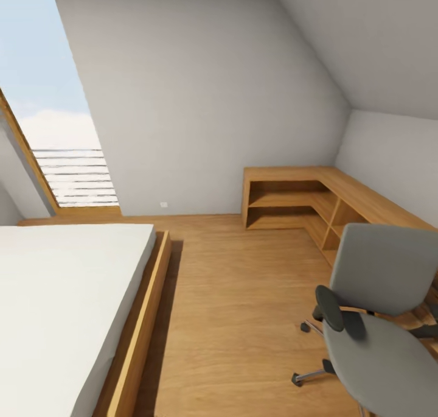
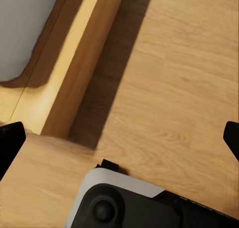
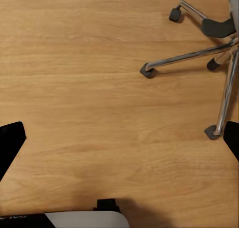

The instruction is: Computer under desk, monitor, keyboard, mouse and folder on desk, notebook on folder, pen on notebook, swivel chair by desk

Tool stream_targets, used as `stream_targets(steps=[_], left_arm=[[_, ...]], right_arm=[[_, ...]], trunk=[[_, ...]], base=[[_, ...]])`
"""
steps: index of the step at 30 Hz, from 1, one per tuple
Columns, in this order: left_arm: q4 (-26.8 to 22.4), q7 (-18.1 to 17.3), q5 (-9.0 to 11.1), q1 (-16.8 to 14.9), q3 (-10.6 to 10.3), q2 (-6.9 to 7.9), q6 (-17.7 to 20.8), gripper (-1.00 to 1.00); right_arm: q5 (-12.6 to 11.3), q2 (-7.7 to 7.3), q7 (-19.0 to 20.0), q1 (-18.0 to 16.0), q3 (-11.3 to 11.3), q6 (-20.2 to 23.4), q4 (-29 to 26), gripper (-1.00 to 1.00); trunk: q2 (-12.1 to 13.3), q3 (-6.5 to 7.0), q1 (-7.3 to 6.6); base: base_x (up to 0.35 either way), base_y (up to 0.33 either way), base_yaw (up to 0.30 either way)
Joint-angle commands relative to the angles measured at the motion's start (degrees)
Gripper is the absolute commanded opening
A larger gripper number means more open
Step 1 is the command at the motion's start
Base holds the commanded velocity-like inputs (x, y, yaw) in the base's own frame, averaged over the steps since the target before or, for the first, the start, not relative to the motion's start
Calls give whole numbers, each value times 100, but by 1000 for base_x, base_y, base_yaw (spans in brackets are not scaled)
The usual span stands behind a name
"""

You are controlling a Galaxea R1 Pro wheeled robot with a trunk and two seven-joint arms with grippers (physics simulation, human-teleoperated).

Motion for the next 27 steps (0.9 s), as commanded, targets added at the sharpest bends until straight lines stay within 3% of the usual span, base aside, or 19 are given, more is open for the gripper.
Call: stream_targets(steps=[1, 12, 22, 27], left_arm=[[4, 14, 1, -5, -6, -1, -17, 100], [4, 14, 5, -7, -2, 0, -14, 100], [4, 14, 5, -5, -6, -1, -5, 100], [4, 14, 4, -5, -6, -3, -2, 100]], right_arm=[[35, 0, -46, -7, 15, -15, 11, 100], [35, -9, -27, -7, 15, -19, 11, 100], [35, -12, -25, -7, 15, -23, 11, 100], [35, -12, -25, -7, 15, -23, 11, 100]], trunk=[[-12, -14, 4], [-12, -18, 4], [-12, -1, 4], [-12, 2, 4]], base=[[59, 0, 255], [14, 0, 87], [15, 0, -168], [230, 0, -137]])
